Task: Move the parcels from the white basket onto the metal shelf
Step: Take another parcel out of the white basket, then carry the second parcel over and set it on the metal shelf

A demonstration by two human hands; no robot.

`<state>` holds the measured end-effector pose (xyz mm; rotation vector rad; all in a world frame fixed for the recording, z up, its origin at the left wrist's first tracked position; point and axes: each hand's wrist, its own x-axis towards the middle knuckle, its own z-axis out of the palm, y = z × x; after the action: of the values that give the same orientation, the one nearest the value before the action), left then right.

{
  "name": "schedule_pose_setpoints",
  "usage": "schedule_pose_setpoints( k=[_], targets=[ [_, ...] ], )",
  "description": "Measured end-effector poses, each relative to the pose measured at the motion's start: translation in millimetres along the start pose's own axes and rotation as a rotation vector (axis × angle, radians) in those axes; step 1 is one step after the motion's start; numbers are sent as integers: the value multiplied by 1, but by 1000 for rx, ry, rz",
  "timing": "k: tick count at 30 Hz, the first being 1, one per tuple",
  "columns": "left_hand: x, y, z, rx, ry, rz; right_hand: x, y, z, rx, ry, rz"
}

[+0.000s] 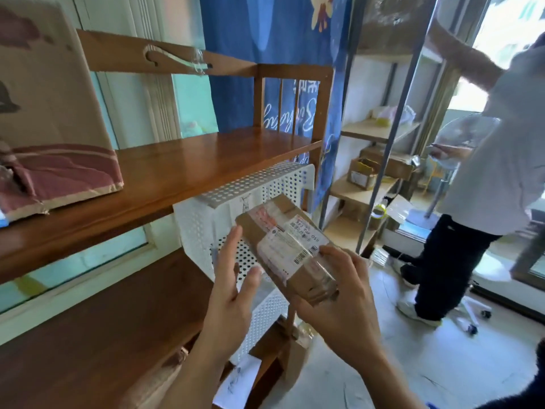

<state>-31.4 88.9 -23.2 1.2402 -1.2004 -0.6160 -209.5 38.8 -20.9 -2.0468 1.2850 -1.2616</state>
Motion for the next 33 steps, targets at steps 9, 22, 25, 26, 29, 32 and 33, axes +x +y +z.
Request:
schedule_pose_setpoints(
  k=[9,22,25,26,29,32,33],
  targets=[
    [-151,37,-70,-378,344,-175,-70,-41,-49,434,-533,-302],
    [-380,130,-295,-75,671,123,-236,-274,82,1026,-634,-222],
    [-444,150,-351,-3,696,137,-298,-332,105,1091,-641,-213],
    [-463,157,-367,10,715,148,-319,-349,112,1106,-629,-206],
    [-509,174,-404,45,742,157,-368,-389,128,1154,-633,-218],
    [-541,192,-427,69,727,140,-392,-419,133,1185,-658,-259],
    [-551,197,-435,88,740,133,-396,-429,132,1177,-644,-282]
  ],
)
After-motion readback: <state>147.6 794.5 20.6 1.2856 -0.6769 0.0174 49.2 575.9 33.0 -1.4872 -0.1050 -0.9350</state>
